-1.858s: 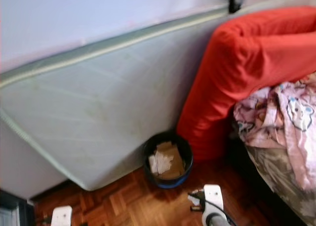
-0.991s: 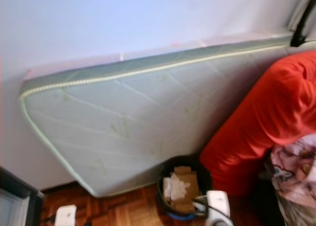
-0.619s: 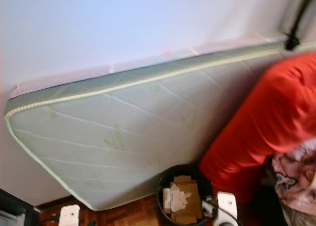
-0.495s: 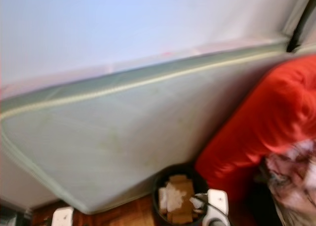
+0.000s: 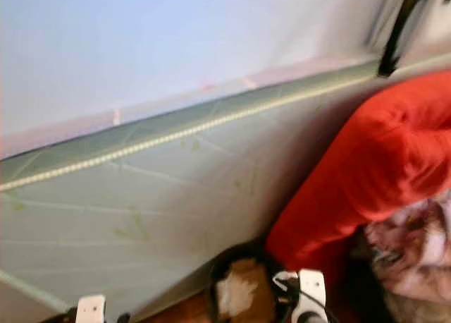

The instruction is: Clean up the room

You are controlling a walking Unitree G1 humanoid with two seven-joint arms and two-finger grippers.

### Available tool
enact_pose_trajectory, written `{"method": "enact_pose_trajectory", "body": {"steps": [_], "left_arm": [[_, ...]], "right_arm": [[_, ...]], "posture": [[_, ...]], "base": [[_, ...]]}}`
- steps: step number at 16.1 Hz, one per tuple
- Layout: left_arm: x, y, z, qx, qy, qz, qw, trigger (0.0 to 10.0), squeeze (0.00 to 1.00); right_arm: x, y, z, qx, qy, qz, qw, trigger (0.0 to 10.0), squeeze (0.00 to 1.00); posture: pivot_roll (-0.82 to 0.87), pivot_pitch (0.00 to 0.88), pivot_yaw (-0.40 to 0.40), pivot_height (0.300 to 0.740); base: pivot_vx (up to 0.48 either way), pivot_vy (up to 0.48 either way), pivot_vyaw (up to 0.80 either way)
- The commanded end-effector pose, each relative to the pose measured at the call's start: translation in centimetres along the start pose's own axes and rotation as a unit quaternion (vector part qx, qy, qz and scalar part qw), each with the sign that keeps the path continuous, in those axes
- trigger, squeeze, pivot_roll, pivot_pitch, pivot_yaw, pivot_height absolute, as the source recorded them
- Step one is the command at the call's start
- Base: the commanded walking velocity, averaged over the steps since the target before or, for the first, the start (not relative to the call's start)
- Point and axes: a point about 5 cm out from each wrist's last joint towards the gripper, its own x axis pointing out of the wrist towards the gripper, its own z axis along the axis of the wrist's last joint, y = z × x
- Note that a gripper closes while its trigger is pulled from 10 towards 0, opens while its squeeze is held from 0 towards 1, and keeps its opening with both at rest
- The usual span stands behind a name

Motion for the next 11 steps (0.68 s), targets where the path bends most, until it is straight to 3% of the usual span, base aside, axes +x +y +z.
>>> {"method": "enact_pose_trajectory", "body": {"steps": [1,2,6,8,9,11], "left_arm": [[-0.2,-0.1,-0.3,-0.011,-0.004,-0.001,1.0,10.0,0.0],[1.2,-2.5,4.8,-0.026,-0.099,-0.012,0.995,10.0,0.0],[1.3,-3.0,7.5,-0.049,-0.162,-0.016,0.985,10.0,0.0],[0.5,-3.3,8.6,-0.056,-0.211,-0.018,0.976,10.0,0.0],[0.0,-3.5,9.5,-0.013,-0.245,-0.033,0.969,10.0,0.0],[-0.8,-3.4,10.3,-0.016,-0.269,-0.038,0.962,10.0,0.0]], "right_arm": [[-0.3,-0.5,-0.4,0.0,0.003,0.006,1.0,10.0,0.0],[-0.4,-0.5,-0.4,-0.013,-0.006,0.02,1.0,10.0,0.0],[-0.9,-0.6,-0.6,-0.017,-0.028,0.043,0.999,10.0,0.0],[-1.4,-0.8,-1.2,-0.021,-0.041,0.048,0.998,10.0,0.0],[-1.7,-1.0,-1.4,-0.02,-0.048,0.05,0.997,10.0,0.0],[-2.2,-1.2,-1.9,-0.016,-0.06,0.056,0.997,10.0,0.0]], "posture": [[-0.02,0.076,0.002,0.74],[0.0,0.088,0.0,0.74],[0.02,0.134,-0.006,0.74],[0.04,0.185,-0.012,0.74],[0.05,0.208,-0.016,0.74],[0.08,0.24,-0.019,0.74]], "base": [[0.0,0.0,0.0],[0.0,0.0,0.0],[0.0,0.0,0.0],[0.0,0.0,0.0],[0.0,0.0,0.0],[0.0,0.0,0.0]]}}
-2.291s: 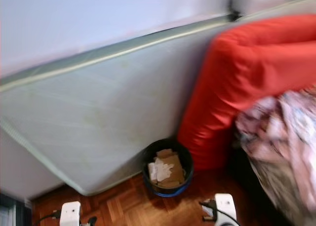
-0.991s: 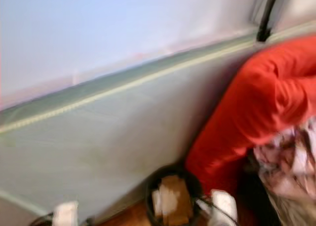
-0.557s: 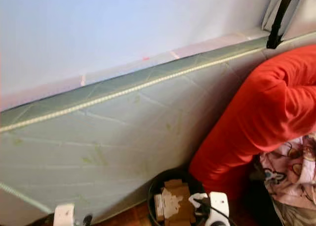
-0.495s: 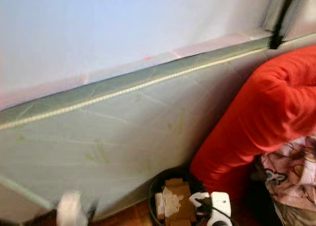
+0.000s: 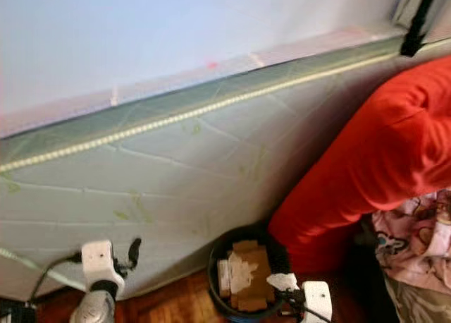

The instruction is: Clean up the room

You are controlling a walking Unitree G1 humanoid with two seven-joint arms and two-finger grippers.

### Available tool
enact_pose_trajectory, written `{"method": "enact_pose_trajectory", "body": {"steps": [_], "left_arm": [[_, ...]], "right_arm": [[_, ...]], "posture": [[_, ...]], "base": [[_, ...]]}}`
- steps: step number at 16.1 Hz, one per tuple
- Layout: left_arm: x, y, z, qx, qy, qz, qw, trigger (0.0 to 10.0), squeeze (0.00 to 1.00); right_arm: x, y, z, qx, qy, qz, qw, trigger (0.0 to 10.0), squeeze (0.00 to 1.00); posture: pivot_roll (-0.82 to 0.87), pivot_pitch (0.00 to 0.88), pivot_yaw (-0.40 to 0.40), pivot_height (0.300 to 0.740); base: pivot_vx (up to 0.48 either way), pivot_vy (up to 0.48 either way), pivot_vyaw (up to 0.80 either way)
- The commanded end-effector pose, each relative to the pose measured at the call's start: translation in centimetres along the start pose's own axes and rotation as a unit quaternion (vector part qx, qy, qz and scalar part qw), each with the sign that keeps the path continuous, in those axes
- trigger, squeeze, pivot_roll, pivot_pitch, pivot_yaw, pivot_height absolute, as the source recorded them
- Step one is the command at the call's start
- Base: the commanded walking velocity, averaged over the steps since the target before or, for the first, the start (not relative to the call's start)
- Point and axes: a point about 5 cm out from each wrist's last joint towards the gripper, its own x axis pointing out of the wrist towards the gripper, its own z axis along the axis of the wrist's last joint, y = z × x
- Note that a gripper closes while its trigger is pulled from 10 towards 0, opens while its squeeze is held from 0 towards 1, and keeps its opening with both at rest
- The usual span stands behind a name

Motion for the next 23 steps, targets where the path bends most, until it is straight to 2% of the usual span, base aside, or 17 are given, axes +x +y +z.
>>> {"method": "enact_pose_trajectory", "body": {"steps": [1,3,4,5,6,8,11,13,15,18,22,23], "left_arm": [[-0.9,0.2,-0.2,0.007,0.008,-0.006,1.0,10.0,0.0],[-2.4,0.7,-0.1,0.006,0.014,0.0,1.0,10.0,0.0],[-3.4,0.9,-0.2,0.008,0.019,-0.001,1.0,10.0,0.0],[-4.3,1.2,-0.4,0.01,0.027,-0.004,1.0,10.0,0.0],[-5.5,1.6,-0.6,0.011,0.037,0.0,0.999,10.0,0.0],[-7.8,2.2,-0.5,0.019,0.043,0.006,0.999,10.0,0.0],[-8.3,2.2,0.0,0.019,0.05,0.013,0.998,10.0,0.0],[-7.7,1.7,1.5,0.018,0.029,0.019,0.999,10.0,0.0],[-6.7,1.4,3.4,0.025,-0.01,0.019,0.999,10.0,0.0],[-5.6,0.8,5.2,0.036,-0.036,0.002,0.999,10.0,0.0],[-5.9,0.5,5.8,0.034,-0.035,0.003,0.999,10.0,0.0],[-6.1,0.4,5.8,0.033,-0.031,0.003,0.999,10.0,0.0]], "right_arm": [[-0.9,-0.3,-0.9,0.005,0.0,-0.001,1.0,10.0,0.0],[-1.6,-0.5,-1.2,0.003,-0.014,0.004,1.0,10.0,0.0],[2.9,2.2,4.1,-0.008,-0.054,0.02,0.998,10.0,0.0],[6.4,5.3,10.0,-0.015,-0.076,0.03,0.997,10.0,0.0],[7.4,6.6,12.6,-0.017,-0.086,0.034,0.996,10.0,0.0],[7.4,6.2,12.9,-0.012,-0.097,0.035,0.995,10.0,0.0],[7.4,5.9,12.8,-0.012,-0.087,0.03,0.996,10.0,0.0],[7.5,5.6,12.5,-0.015,-0.065,0.022,0.998,10.0,0.0],[7.5,5.4,12.7,-0.018,-0.064,0.015,0.998,10.0,0.0],[7.5,5.0,12.6,-0.004,-0.06,0.002,0.998,10.0,0.0],[7.5,4.8,12.5,0.003,-0.053,0.004,0.999,10.0,0.0],[7.3,4.2,12.3,0.005,-0.053,0.002,0.999,10.0,0.0]], "posture": [[0.09,0.259,-0.019,0.74],[0.11,0.292,-0.021,0.74],[0.12,0.308,-0.024,0.74],[0.12,0.313,-0.025,0.74],[0.12,0.321,-0.029,0.74],[0.13,0.333,-0.04,0.74],[0.13,0.342,-0.049,0.74],[0.14,0.365,-0.065,0.74],[0.15,0.379,-0.073,0.74],[0.15,0.389,-0.083,0.74],[0.15,0.405,-0.085,0.74],[0.15,0.408,-0.087,0.74]], "base": [[0.0,0.0,0.0],[0.0,0.0,0.0],[0.0,0.0,0.0],[0.0,0.0,0.0],[0.0,0.0,0.0],[0.0,0.0,0.0],[0.0,0.0,0.0],[0.0,0.0,0.0],[0.0,0.0,0.0],[0.0,0.0,0.0],[0.0,0.0,0.0],[0.0,0.0,0.0]]}}
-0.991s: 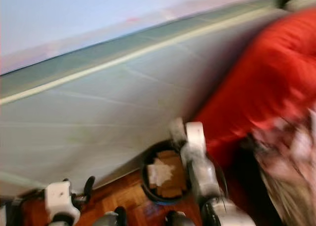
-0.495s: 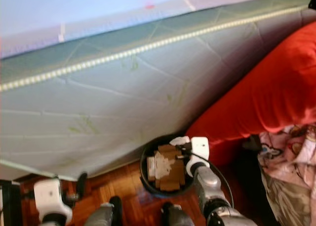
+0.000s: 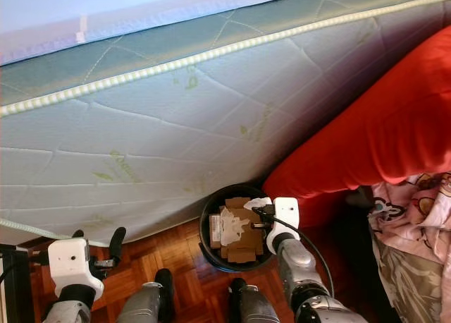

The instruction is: Clean up the room

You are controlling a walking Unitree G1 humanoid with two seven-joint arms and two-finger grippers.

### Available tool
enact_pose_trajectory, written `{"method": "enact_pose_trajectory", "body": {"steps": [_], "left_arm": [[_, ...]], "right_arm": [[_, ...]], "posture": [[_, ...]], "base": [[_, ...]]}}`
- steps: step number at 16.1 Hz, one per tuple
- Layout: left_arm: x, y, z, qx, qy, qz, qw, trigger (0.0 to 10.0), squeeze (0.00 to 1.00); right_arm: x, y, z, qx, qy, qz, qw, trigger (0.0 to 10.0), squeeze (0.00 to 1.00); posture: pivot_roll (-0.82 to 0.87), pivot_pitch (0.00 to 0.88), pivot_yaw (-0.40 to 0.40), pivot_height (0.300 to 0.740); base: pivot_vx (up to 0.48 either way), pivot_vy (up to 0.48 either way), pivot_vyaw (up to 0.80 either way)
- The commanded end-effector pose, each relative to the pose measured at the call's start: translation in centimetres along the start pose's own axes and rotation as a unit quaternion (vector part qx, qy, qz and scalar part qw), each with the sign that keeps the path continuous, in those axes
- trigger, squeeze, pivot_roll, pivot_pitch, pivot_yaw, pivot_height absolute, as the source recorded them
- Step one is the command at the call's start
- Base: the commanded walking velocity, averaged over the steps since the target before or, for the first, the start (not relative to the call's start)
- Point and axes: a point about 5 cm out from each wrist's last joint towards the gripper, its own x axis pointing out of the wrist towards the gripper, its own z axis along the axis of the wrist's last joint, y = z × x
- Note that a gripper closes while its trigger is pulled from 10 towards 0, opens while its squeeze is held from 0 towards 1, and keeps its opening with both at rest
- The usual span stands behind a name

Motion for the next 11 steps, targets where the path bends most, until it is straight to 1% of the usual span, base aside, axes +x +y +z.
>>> {"method": "enact_pose_trajectory", "body": {"steps": [1,2,3,4,6,11], "left_arm": [[-0.67,-0.1,-0.59,0.005,0.021,0.001,1.0,10.0,0.0],[-0.74,-0.19,-0.6,0.004,0.025,0.001,1.0,10.0,0.0],[-0.79,-0.27,-0.61,0.003,0.027,0.001,1.0,10.0,0.0],[-0.84,-0.37,-0.6,0.003,0.03,-0.001,1.0,10.0,0.0],[-0.88,-0.36,-0.65,0.003,0.032,-0.001,0.999,10.0,0.0],[-0.95,-0.4,-0.8,0.003,0.039,0.001,0.999,10.0,0.0]], "right_arm": [[-0.72,-0.96,-1.62,0.015,0.026,-0.013,0.999,10.0,0.0],[-0.76,-1.07,-1.63,0.017,0.027,-0.01,0.999,10.0,0.18],[-0.76,-1.1,-1.62,0.018,0.027,-0.007,0.999,10.0,0.38],[-0.72,-1.06,-1.55,0.021,0.027,-0.003,0.999,10.0,0.96],[-0.69,-1.01,-1.5,0.023,0.029,0.001,0.999,10.0,0.98],[-0.95,-1.41,-1.82,0.026,0.033,0.013,0.999,10.0,0.97]], "posture": [[0.15,0.408,-0.087,0.74],[0.15,0.412,-0.088,0.74],[0.15,0.413,-0.087,0.74],[0.15,0.415,-0.087,0.74],[0.15,0.416,-0.087,0.74],[0.15,0.415,-0.087,0.74]], "base": [[0.0,0.0,0.0],[0.0,0.0,0.0],[0.0,0.0,0.0],[0.0,0.0,0.0],[0.0,0.0,0.0],[0.0,0.0,0.0]]}}
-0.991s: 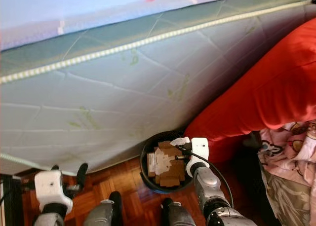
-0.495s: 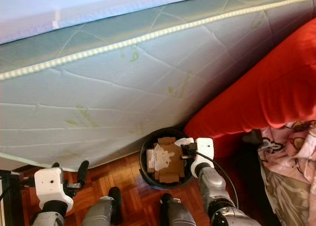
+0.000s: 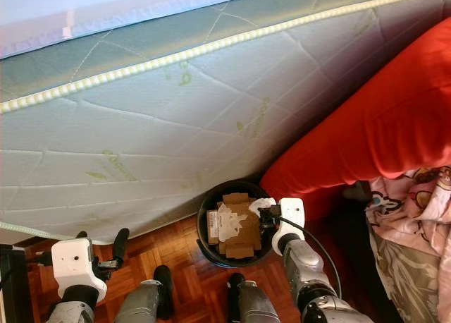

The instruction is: Clean up the room

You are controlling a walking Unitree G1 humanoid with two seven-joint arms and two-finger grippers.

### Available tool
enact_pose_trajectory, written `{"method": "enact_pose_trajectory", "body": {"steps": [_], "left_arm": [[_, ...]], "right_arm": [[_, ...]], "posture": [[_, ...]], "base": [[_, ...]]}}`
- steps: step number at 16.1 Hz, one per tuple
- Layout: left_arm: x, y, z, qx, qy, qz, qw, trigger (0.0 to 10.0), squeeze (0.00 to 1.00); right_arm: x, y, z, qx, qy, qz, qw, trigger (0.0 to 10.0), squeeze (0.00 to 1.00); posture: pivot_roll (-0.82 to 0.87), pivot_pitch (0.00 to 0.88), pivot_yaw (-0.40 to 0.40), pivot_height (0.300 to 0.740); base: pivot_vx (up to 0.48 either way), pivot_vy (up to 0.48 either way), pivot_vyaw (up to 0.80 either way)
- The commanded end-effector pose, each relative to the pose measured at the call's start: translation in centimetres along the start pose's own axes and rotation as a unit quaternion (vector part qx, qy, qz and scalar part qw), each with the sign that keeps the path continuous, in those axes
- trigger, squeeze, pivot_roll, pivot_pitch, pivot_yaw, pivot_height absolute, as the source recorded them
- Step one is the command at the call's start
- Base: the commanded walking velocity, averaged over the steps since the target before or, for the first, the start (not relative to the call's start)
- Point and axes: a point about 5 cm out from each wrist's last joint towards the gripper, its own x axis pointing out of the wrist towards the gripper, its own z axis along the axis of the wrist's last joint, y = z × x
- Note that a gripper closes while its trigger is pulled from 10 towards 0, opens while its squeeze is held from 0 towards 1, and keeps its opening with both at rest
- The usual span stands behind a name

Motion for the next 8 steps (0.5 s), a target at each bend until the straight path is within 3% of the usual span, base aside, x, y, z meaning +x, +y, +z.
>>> {"method": "enact_pose_trajectory", "body": {"steps": [1,5,8], "left_arm": [[-0.8,0.1,-1.0,0.007,0.03,0.004,1.0,10.0,0.0],[-0.7,0.1,-1.0,0.007,0.031,0.004,0.999,10.0,0.0],[-0.7,0.0,-1.1,0.006,0.032,0.004,0.999,10.0,0.0]], "right_arm": [[-1.1,-1.0,-2.4,0.015,0.034,-0.009,0.999,10.0,0.97],[-1.7,-1.1,-3.6,0.015,0.046,-0.007,0.999,10.0,1.0],[-1.5,0.1,-3.9,0.015,0.047,0.003,0.999,10.0,1.0]], "posture": [[0.15,0.414,-0.088,0.74],[0.15,0.413,-0.088,0.74],[0.14,0.413,-0.087,0.74]], "base": [[0.0,0.0,0.0],[0.0,0.0,0.0],[0.0,0.0,0.0]]}}
